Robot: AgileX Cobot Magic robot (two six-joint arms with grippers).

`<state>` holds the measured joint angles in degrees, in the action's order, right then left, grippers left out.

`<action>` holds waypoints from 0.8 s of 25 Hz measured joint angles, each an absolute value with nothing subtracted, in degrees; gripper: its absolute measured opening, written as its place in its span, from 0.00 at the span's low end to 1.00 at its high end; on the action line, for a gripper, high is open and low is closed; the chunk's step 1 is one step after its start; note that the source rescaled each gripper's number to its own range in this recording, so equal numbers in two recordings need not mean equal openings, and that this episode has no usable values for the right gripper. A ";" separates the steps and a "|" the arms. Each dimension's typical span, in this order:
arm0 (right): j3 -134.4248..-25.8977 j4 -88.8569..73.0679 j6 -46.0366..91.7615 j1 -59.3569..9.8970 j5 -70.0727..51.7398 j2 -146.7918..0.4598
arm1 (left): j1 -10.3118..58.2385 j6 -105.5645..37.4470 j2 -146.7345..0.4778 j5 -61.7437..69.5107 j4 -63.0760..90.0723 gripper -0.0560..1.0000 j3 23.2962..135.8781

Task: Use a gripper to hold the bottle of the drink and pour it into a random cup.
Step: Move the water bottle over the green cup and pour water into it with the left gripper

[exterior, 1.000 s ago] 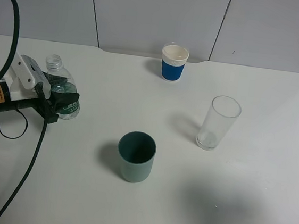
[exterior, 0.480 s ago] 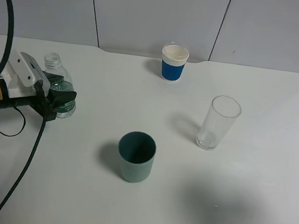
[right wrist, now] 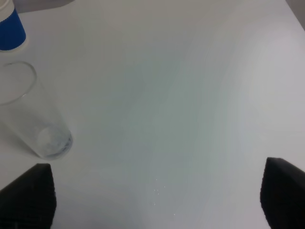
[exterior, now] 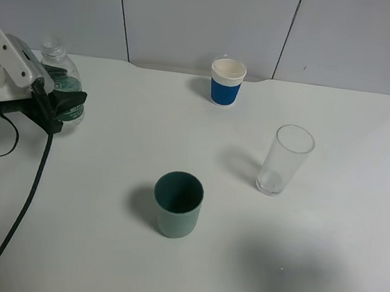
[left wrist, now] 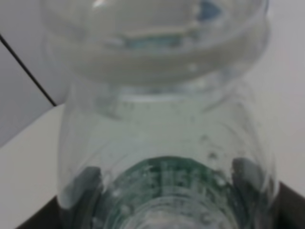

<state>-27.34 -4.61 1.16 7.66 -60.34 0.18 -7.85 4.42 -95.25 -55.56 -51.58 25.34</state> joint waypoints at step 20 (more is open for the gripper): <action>-27.34 -4.61 1.16 7.66 -60.34 0.18 | 5.91 -14.61 -82.95 -41.87 -32.60 0.05 21.37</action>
<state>-27.34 -4.61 1.16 7.66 -60.34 0.18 5.91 -14.61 -82.95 -41.87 -32.60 21.37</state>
